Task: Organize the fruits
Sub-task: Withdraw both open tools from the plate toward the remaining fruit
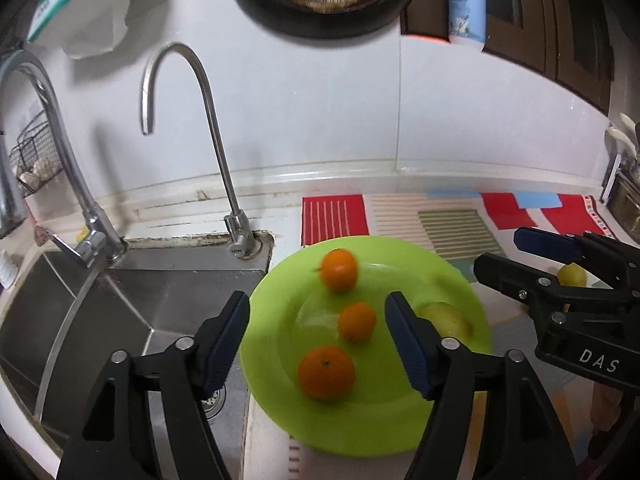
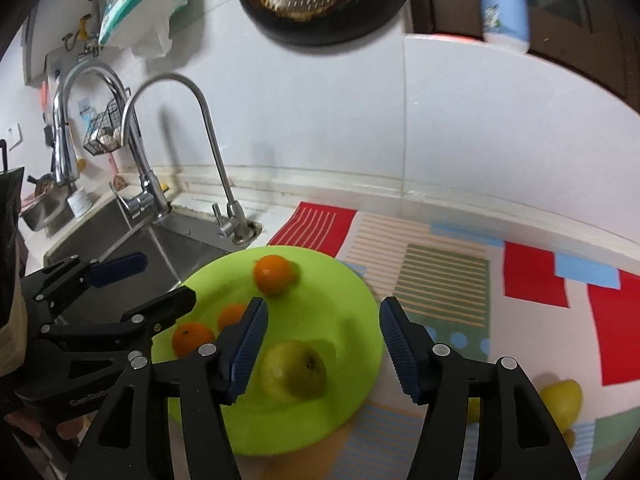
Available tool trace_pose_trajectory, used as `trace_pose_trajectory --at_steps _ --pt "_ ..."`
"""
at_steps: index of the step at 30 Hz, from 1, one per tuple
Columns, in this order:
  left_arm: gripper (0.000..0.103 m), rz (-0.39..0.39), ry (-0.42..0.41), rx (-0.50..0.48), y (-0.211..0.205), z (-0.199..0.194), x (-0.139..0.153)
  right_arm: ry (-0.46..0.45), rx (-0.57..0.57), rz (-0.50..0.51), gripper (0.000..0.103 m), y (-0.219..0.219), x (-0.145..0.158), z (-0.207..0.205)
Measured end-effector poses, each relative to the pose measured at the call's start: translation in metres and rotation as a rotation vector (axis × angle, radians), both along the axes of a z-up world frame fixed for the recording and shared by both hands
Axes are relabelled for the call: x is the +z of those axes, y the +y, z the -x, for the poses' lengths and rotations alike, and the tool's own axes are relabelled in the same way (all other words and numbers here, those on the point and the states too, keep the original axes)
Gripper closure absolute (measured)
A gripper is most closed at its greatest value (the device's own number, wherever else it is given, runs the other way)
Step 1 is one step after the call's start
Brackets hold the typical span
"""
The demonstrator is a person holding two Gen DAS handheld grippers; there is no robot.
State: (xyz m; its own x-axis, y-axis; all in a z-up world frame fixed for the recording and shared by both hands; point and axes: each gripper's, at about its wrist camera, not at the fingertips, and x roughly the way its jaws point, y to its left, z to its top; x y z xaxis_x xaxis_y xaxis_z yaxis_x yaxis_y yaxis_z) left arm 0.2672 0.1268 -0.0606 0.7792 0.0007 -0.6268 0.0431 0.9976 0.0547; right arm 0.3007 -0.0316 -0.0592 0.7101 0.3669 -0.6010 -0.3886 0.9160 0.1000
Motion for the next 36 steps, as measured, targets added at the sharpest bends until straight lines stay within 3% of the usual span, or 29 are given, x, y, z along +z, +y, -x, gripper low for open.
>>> trace_pose_trajectory --at_steps 3,9,17,24,36 --pt "0.027 0.017 -0.016 0.006 -0.005 0.015 0.01 -0.02 -0.026 -0.015 0.036 -0.011 0.01 0.015" --pt "0.019 0.008 -0.065 0.009 -0.019 0.04 0.03 -0.065 -0.078 -0.034 0.03 -0.033 0.029 0.043" --pt "0.009 -0.016 -0.13 -0.015 -0.05 0.07 0.048 -0.098 -0.136 -0.024 0.03 -0.067 0.039 0.083" --pt "0.006 -0.009 -0.178 -0.057 -0.083 0.088 0.058 -0.121 -0.193 -0.015 0.03 -0.102 0.043 0.112" --pt "0.006 -0.001 -0.19 -0.128 -0.144 0.096 0.057 -0.143 -0.25 0.027 0.03 -0.163 0.046 0.129"
